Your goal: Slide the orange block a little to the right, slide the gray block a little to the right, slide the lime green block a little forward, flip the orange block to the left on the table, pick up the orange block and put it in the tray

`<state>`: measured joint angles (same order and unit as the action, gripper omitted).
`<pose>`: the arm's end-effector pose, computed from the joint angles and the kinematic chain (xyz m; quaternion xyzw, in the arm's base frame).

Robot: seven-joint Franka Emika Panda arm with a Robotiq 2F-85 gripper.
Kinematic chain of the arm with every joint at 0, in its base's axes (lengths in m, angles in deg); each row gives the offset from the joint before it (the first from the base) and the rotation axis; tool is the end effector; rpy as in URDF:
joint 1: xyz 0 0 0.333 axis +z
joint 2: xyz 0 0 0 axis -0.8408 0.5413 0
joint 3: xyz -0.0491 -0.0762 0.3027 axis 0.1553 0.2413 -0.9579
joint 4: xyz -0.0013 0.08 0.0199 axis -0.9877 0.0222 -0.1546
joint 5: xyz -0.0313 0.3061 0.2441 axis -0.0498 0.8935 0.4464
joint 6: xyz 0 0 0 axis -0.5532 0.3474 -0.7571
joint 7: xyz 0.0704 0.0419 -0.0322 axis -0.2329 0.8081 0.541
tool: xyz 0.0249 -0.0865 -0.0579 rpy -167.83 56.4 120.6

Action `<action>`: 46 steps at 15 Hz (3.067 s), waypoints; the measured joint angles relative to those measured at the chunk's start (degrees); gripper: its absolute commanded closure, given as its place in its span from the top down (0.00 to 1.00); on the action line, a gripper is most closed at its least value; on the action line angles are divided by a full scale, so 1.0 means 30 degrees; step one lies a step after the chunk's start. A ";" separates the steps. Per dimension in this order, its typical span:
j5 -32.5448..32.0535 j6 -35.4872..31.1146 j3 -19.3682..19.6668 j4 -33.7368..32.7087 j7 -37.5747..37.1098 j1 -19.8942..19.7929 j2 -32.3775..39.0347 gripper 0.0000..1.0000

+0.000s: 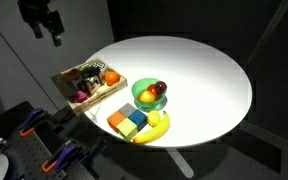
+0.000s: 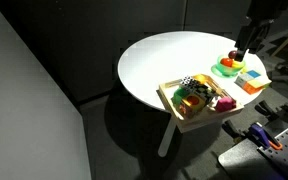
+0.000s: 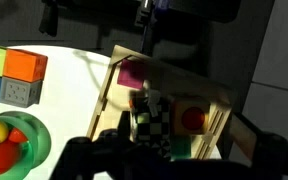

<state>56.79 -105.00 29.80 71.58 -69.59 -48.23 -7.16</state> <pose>0.3741 0.0860 0.3853 -0.9931 -0.0815 0.0671 0.0516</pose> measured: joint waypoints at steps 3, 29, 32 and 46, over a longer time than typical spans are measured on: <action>0.0000 0.0000 0.0000 0.0000 0.0000 0.0000 0.0000 1.00; -0.4472 -0.4109 0.0094 -0.0009 -0.3301 -0.4536 -0.0144 1.00; -0.4474 -0.4083 0.0097 -0.0012 -0.3903 -0.4648 -0.0058 1.00; -0.4451 -0.3030 0.0637 -0.0187 -0.4129 -0.4649 0.0785 1.00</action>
<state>43.43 -114.09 31.71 71.02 -81.98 -62.18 -4.81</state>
